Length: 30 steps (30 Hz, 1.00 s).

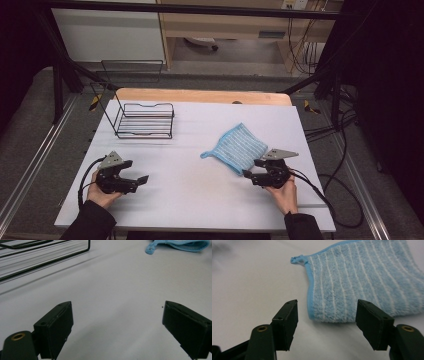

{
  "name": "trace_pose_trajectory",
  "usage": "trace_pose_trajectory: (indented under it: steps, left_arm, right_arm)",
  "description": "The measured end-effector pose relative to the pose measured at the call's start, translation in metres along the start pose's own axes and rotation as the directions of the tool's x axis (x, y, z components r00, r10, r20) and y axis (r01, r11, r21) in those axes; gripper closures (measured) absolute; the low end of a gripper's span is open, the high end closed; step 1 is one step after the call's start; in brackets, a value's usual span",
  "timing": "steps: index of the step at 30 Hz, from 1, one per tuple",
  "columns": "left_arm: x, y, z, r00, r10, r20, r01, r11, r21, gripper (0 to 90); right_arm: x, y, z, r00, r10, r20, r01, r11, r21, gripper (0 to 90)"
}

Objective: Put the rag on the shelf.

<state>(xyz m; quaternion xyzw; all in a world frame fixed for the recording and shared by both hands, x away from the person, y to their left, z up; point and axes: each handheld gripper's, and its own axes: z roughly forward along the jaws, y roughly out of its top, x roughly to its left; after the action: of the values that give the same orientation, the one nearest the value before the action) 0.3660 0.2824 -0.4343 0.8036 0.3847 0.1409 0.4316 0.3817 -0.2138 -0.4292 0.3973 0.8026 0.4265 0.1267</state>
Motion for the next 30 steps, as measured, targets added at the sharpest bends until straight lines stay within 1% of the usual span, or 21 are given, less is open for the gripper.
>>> trace_pose_trajectory:
  steps: [2,4,5,6,7,9,10,12,14,15,19,21,22,24,27,29,30]
  left_arm:
    - [0.0,0.0,0.0,1.0,0.001,0.0,-0.001,1.0,0.003,10.0]
    - [0.0,0.0,0.0,1.0,0.002,0.0,-0.002,1.0,0.004,10.1]
    - [0.0,0.0,0.0,1.0,0.002,0.001,-0.002,1.0,0.005,10.1]
    - [0.0,0.0,0.0,1.0,0.003,0.0,-0.003,1.0,0.006,10.3]
    - [0.0,0.0,0.0,1.0,0.001,0.001,-0.001,1.0,0.005,10.3]
    - [-0.001,0.0,0.0,1.0,0.001,0.002,-0.001,1.0,0.005,10.6]
    - [0.0,0.0,0.0,1.0,0.003,0.001,-0.003,1.0,0.006,10.6]
    - [0.0,0.0,0.0,1.0,0.005,0.0,-0.005,0.9999,0.011,10.7]
    - [0.0,0.0,0.0,1.0,0.006,0.0,-0.006,0.9999,0.012,10.7]
    - [0.0,0.0,0.0,1.0,0.006,0.0,-0.006,0.9999,0.011,10.9]
    - [0.0,0.0,0.001,1.0,0.007,0.002,-0.007,0.9999,0.012,11.2]
    - [-0.001,0.0,0.001,1.0,0.008,0.003,-0.008,0.9999,0.013,11.2]
    - [-0.001,0.001,0.001,1.0,0.008,0.003,-0.008,0.9999,0.013,11.3]
    - [-0.001,0.001,0.001,1.0,0.009,0.003,-0.009,0.9999,0.012,11.4]
    - [-0.001,0.001,0.001,1.0,0.009,0.004,-0.009,0.9999,0.013,11.5]
    - [-0.001,0.001,0.001,0.9999,0.01,0.003,-0.01,0.9999,0.014,11.6]
    - [-0.001,0.001,0.001,0.9999,0.01,0.004,-0.01,0.9998,0.015,11.6]
  right_arm:
    - [0.004,0.004,0.007,0.9999,-0.011,-0.007,0.012,1.0,0.017,39.3]
    - [0.007,0.008,0.014,0.9997,-0.025,-0.005,0.025,0.999,0.033,41.7]
    - [0.007,0.008,0.014,0.9997,-0.025,-0.005,0.025,0.999,0.033,41.7]
    - [0.009,0.011,0.022,0.9988,-0.049,0.0,0.049,0.997,0.053,43.9]
    - [0.01,0.013,0.025,0.9982,-0.06,0.009,0.059,0.996,0.066,45.5]
    - [0.01,0.014,0.032,0.998,-0.063,0.005,0.063,0.995,0.081,47.8]
    - [0.01,0.014,0.032,0.998,-0.063,0.005,0.063,0.995,0.081,47.8]
    - [0.01,0.016,0.041,0.9956,-0.092,0.02,0.089,0.991,0.101,50.6]
    - [0.01,0.015,0.044,0.9953,-0.092,0.029,0.088,0.991,0.103,51.6]
    - [0.01,0.015,0.049,0.9943,-0.098,0.041,0.093,0.989,0.114,53.3]
    - [0.011,0.014,0.051,0.9916,-0.115,0.059,0.107,0.987,0.117,58.1]
    - [0.012,0.012,0.052,0.9892,-0.127,0.072,0.119,0.986,0.115,60.2]
    - [0.013,0.012,0.052,0.9859,-0.145,0.083,0.135,0.984,0.116,62.2]
    - [0.013,0.011,0.052,0.9839,-0.155,0.09,0.144,0.983,0.118,64.3]
    - [0.013,0.011,0.052,0.9818,-0.163,0.097,0.151,0.981,0.122,66.9]
    - [0.013,0.011,0.052,0.9797,-0.168,0.109,0.155,0.98,0.124,72.0]
    - [0.013,0.011,0.052,0.9797,-0.168,0.109,0.155,0.98,0.124,72.0]
